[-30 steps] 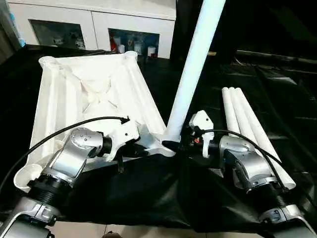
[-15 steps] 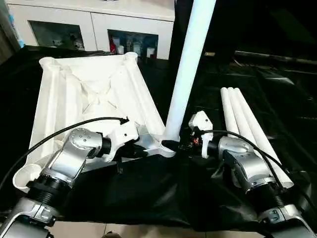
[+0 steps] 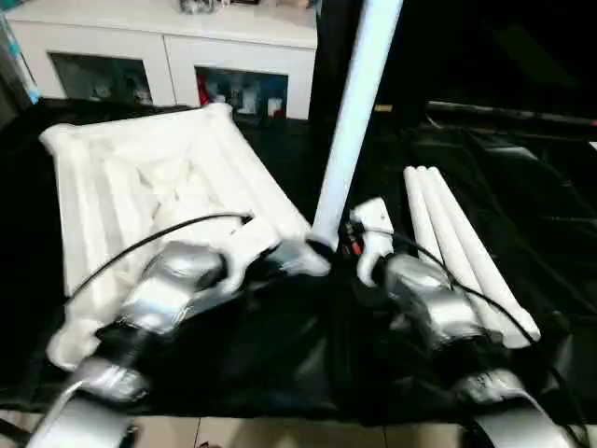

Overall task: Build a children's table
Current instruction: Rotate leg to tighten

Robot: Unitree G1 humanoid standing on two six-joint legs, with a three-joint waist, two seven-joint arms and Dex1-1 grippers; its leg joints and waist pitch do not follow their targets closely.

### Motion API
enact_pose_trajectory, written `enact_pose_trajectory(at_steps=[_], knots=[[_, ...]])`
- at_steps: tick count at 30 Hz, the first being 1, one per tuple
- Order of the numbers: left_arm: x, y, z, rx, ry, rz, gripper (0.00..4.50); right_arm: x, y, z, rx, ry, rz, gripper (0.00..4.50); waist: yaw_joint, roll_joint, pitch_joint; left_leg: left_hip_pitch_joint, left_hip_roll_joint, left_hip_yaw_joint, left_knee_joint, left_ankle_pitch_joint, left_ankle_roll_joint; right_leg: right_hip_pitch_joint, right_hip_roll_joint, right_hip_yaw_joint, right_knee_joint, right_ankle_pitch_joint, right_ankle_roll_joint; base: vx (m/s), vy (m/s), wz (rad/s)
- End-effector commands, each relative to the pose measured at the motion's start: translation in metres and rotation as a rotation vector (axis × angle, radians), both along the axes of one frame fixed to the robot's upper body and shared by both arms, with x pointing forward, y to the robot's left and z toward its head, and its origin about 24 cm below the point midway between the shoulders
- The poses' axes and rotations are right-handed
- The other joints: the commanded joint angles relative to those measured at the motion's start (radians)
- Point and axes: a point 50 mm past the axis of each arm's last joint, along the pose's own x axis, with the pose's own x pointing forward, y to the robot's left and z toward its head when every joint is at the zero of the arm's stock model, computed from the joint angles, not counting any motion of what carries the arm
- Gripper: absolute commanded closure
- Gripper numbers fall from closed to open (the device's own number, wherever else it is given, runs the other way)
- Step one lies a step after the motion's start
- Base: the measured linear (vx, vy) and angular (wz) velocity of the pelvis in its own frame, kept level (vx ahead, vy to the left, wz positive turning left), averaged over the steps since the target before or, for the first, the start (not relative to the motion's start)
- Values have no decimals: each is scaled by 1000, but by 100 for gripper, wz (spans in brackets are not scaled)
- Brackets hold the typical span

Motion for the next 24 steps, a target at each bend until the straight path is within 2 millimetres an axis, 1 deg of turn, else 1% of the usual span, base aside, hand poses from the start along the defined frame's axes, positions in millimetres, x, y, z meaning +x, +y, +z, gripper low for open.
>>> enact_pose_trajectory(at_steps=[1, 2, 3, 4, 5, 6, 7, 8, 9, 11, 12, 13, 15, 16, 19, 22, 23, 24], knots=[[5, -14, -1, -34, -5, 70, 450, -11, -12, -42, -83, 206, -181, 185, 0, 9, -42, 0, -16, 12, -73, -362, -35, 24, -30, 13, -99, -398, -141, 0, 0, 0], [6, -15, -1, -33, -5, 76, 450, -11, -11, -42, -84, 209, -191, 185, -1, 10, -44, 0, -16, 13, -72, -362, -35, 22, -30, 13, -98, -394, -143, 0, 0, 0], [9, -21, -1, -31, -12, 120, 450, -9, -7, -43, -73, 230, -252, 185, -1, 10, -45, -1, -17, 12, -73, -360, -36, 24, -29, 12, -97, -385, -140, 0, 0, 0], [11, -36, 1, -50, -14, 157, 450, -5, 2, -43, -55, 261, -332, 185, -4, 11, -47, 1, -18, 13, -71, -359, -39, 20, -27, 13, -97, -376, -141, 0, 0, 0], [11, -37, 1, -50, -14, 157, 450, -5, 3, -43, -55, 262, -334, 186, -2, 12, -49, 3, -16, 13, -71, -352, -41, 22, -29, 12, -95, -358, -142, 0, 0, 0], [11, -40, 2, -56, -14, 159, 450, -5, 5, -43, -49, 267, -346, 186, -1, 6, -51, -3, -17, 13, -71, -335, -33, 25, -28, 12, -90, -319, -149, 0, 0, 0], [11, -42, 3, -54, -16, 161, 450, -4, 7, -42, -53, 265, -351, 186, 0, 8, -48, -5, -18, 14, -72, -338, -25, 24, -25, 11, -93, -305, -146, 0, 0, 0], [11, -45, 3, -48, -19, 163, 450, -3, 11, -41, -61, 260, -358, 186, 0, 5, -49, -6, -18, 14, -72, -337, -20, 26, -25, 10, -93, -301, -145, 0, 0, 0], [10, -45, 2, -45, -19, 164, 450, -2, 14, -40, -63, 258, -352, 186, -1, 6, -52, -6, -18, 14, -71, -337, -19, 26, -26, 11, -92, -296, -147, 0, 0, 0], [10, -45, 1, -42, -14, 164, 450, -2, 19, -39, -69, 252, -335, 186, 0, 7, -51, -7, -18, 15, -72, -342, -17, 25, -26, 10, -93, -299, -145, 0, 0, 0], [9, -45, 1, -41, -11, 167, 450, -2, 20, -39, -74, 250, -333, 186, 0, 2, -51, -7, -18, 15, -73, -344, -13, 26, -26, 10, -93, -308, -142, 0, 0, 0], [9, -45, 0, -40, -11, 168, 450, -2, 20, -39, -74, 250, -333, 186, -1, 4, -49, -6, -17, 15, -74, -357, -13, 23, -26, 10, -96, -325, -136, 0, 0, 0], [9, -43, -1, -35, -8, 174, 450, -1, 22, -39, -73, 250, -329, 186, -2, 4, -49, -6, -17, 14, -75, -370, -14, 22, -27, 9, -98, -346, -130, 0, 0, 0], [9, -41, -1, -32, -6, 179, 450, -1, 23, -38, -74, 250, -327, 186, -3, 4, -47, -5, -17, 13, -76, -386, -15, 19, -27, 9, -101, -369, -124, 0, 0, 0], [9, -41, -1, -31, -2, 180, 450, 0, 24, -37, -88, 240, -313, 186, -4, 4, -48, -5, -16, 12, -78, -401, -16, 17, -27, 9, -104, -388, -115, 0, 0, 0], [9, -40, -1, -32, -3, 175, 450, 1, 26, -35, -93, 214, -286, 186, -5, 5, -46, -5, -17, 11, -79, -414, -16, 14, -27, 9, -106, -397, -113, 0, 0, 0], [8, -39, 0, -40, -6, 158, 450, 5, 27, -27, -84, 163, -254, 151, -5, 7, -47, -4, -16, 11, -79, -421, -16, 13, -28, 9, -107, -401, -112, 0, 0, 0], [8, -38, 0, -43, -7, 152, 450, 7, 27, -23, -78, 141, -244, 130, -6, 6, -47, -6, -16, 11, -79, -421, -16, 13, -28, 9, -107, -399, -113, 0, 0, 0]])
